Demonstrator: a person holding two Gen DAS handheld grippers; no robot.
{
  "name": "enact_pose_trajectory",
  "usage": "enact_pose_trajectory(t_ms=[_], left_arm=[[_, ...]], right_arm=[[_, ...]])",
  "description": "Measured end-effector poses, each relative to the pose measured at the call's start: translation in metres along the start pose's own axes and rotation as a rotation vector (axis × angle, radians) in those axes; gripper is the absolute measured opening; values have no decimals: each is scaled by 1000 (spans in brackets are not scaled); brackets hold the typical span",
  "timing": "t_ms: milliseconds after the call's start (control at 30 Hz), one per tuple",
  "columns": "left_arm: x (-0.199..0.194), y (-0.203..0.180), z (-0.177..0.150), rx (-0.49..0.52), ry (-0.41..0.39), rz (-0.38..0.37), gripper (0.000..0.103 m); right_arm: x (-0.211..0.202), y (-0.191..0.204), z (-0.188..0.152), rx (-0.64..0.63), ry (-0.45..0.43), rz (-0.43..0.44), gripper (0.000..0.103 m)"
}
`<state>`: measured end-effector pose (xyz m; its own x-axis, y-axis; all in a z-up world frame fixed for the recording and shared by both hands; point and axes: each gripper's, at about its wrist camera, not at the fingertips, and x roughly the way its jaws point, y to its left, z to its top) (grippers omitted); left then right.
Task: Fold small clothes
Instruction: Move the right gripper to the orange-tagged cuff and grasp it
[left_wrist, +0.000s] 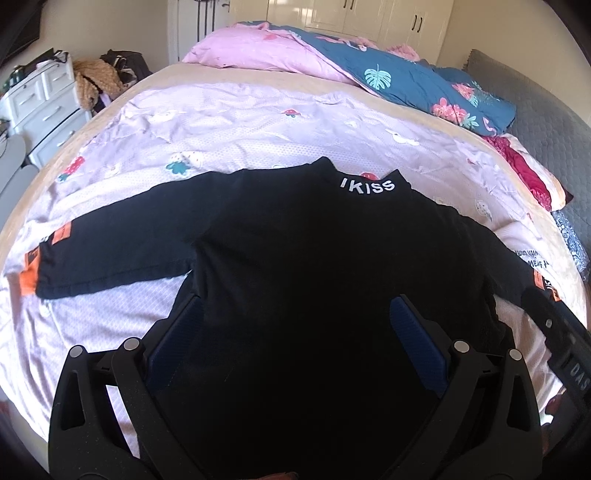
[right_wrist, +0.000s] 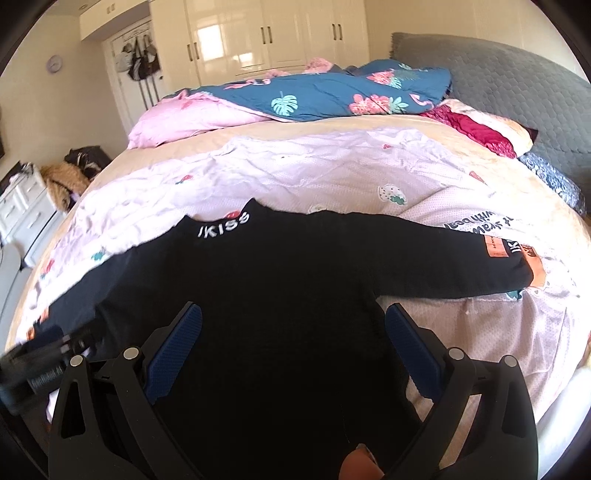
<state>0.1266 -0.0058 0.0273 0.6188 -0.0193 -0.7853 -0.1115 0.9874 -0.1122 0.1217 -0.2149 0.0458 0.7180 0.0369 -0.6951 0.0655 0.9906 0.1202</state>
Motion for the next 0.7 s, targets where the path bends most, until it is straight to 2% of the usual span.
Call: enact_pose_trajectory(t_ms=[367,700], left_arm=[[18,-12,31,-13,11,-17,95],[45,-36,51,10,35,-35,95]], right_arm=[[23,-18,47,171,-35,16,99],[48,-78,68,306,-57,-59,99]])
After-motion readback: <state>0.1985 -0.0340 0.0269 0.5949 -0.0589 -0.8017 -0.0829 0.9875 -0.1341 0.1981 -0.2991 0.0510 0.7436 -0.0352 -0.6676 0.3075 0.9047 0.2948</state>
